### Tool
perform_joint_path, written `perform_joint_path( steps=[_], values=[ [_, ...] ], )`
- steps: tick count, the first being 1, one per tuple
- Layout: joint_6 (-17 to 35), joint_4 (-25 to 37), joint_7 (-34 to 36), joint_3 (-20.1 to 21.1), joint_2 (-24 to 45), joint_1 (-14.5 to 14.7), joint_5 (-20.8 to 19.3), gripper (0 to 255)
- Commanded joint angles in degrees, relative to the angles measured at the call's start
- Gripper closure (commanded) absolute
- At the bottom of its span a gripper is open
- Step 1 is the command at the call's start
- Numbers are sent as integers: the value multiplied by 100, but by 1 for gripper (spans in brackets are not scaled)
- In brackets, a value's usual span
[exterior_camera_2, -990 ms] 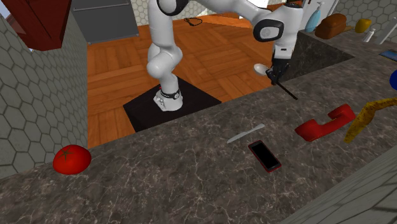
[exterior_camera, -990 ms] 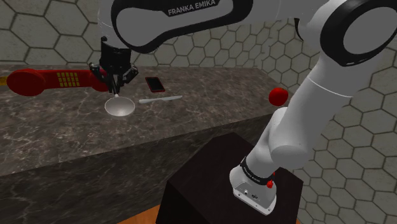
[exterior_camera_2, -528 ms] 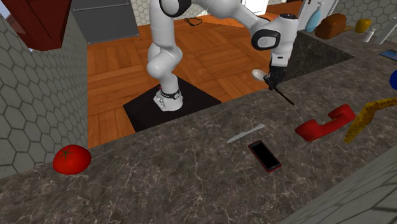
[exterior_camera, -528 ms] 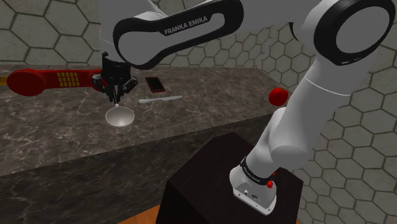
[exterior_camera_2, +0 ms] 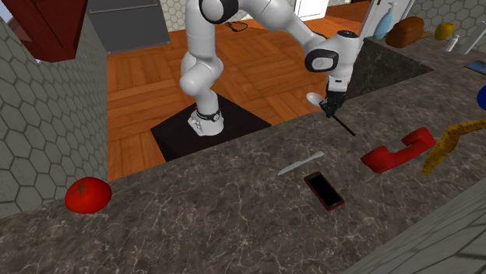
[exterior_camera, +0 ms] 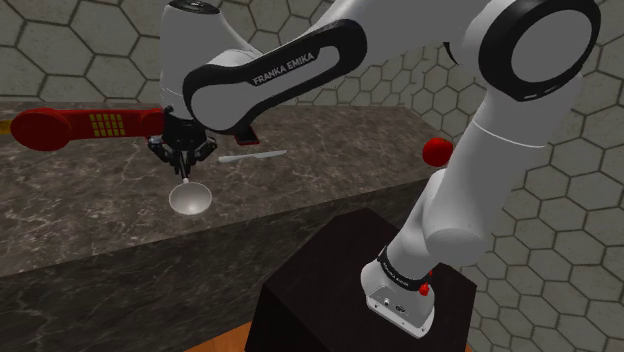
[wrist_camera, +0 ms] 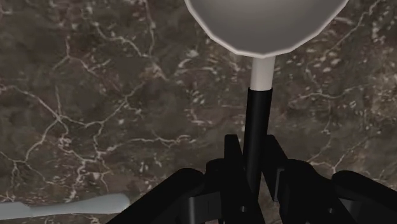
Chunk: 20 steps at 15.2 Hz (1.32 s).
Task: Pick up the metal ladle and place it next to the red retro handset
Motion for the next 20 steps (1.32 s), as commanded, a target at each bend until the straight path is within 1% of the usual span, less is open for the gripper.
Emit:
perform_joint_path(
  steps=[1,11,18,19,20],
  values=[
    [132,-34,26,-10,98,3,-44,255],
    [840,-270,222,-81,594,53,-303,255],
    [840,-270,222,-82,594,53,-303,255],
    [840,-270,222,-82,594,53,-303,0],
    [840,-269,222,-82,594,53,-303,0]
  ],
)
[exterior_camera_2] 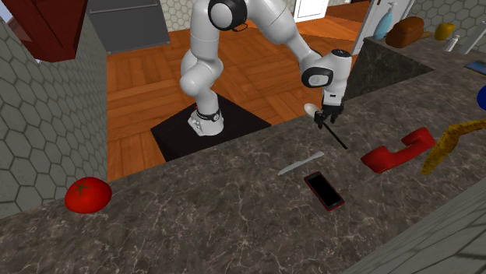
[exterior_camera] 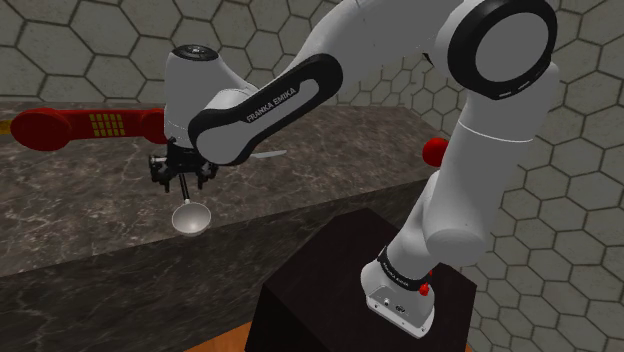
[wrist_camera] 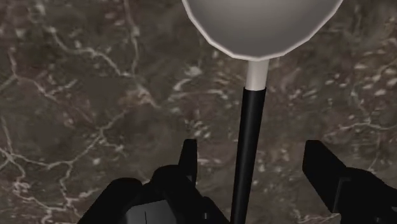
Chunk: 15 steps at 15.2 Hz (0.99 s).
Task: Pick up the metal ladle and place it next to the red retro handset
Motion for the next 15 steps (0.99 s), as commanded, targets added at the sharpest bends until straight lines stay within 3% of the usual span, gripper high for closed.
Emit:
perform_joint_path(
  steps=[1,4,8,15],
  values=[
    [0,0,0,0,0,0,0,0],
    [0,0,0,0,0,0,0,0],
    [-602,57,-185,87,-570,-57,271,0],
    [-602,57,-185,85,-570,-55,271,0]
  ],
)
